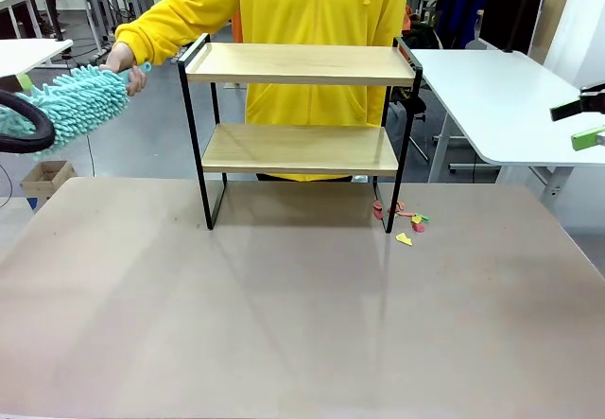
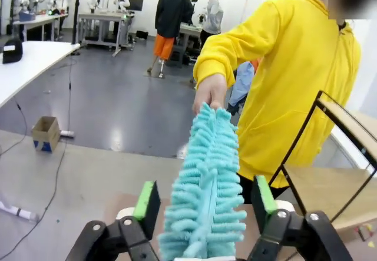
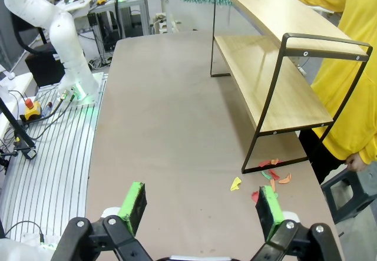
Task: Clean the shelf.
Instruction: Hand the Duster back to the human.
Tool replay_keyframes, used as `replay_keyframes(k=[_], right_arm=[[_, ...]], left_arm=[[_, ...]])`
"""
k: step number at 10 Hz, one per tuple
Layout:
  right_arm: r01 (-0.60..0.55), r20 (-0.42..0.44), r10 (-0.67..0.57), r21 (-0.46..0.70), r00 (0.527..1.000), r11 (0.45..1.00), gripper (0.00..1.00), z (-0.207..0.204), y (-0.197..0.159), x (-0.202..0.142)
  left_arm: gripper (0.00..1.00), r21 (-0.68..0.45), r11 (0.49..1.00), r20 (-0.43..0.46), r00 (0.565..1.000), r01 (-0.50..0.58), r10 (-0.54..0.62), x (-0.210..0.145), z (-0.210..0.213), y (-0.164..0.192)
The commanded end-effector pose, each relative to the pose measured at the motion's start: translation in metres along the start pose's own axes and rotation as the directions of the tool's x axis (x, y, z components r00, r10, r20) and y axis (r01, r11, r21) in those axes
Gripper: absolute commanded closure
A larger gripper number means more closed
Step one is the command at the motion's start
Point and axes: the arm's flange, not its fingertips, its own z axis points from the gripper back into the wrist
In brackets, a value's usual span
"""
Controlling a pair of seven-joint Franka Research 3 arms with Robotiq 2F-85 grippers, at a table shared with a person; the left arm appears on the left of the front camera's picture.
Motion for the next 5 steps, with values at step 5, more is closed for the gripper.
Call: replay_keyframes(k=[5], right_arm=[[0.007,0.004,-0.007,0.003,1.000,1.000,0.00,0.002,0.001,0.003]], left_arm=[[0.00,-0.042,0.959,-0.013,0.960,-0.279,0.278,0.137,0.055,0.058]])
